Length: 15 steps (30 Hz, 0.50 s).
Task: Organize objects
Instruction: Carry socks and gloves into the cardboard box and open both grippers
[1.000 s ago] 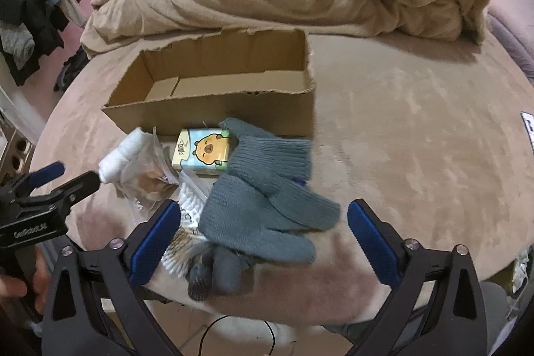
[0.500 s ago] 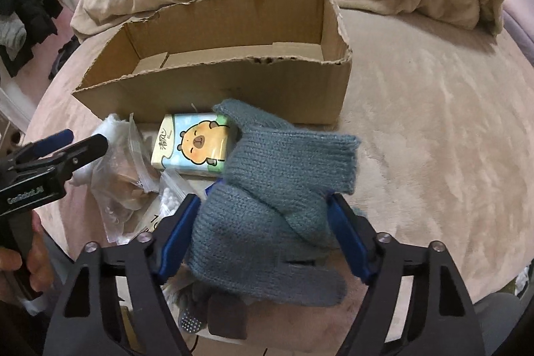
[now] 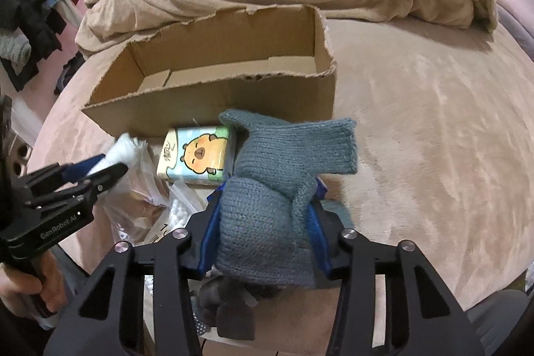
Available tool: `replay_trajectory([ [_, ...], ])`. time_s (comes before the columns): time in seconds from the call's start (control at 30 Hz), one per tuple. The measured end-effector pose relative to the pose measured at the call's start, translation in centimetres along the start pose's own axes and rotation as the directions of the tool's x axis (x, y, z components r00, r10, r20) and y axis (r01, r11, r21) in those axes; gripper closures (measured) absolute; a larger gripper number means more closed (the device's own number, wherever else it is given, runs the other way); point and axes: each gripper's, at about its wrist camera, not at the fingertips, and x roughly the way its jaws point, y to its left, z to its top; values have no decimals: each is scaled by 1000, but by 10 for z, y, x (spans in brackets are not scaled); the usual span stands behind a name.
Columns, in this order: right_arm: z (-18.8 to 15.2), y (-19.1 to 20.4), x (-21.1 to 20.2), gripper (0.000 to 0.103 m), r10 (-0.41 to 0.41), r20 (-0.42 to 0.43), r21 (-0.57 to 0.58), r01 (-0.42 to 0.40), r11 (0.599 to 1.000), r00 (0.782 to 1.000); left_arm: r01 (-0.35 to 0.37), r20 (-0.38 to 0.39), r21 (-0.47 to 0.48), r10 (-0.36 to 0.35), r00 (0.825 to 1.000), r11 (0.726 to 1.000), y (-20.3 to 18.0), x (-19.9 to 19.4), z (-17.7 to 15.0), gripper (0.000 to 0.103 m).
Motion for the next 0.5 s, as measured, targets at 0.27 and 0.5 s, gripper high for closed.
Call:
replay_trajectory([
  [0.27,6,0,-29,56,-4,55,1,4,1000,999,33,48,-66,-29,998,997,7,-45,5,66],
  [0.5,27,-3,-59,56,4,116,1,-4,1000,993,56,145,-76,-44,988,996,3,-99,36,66],
])
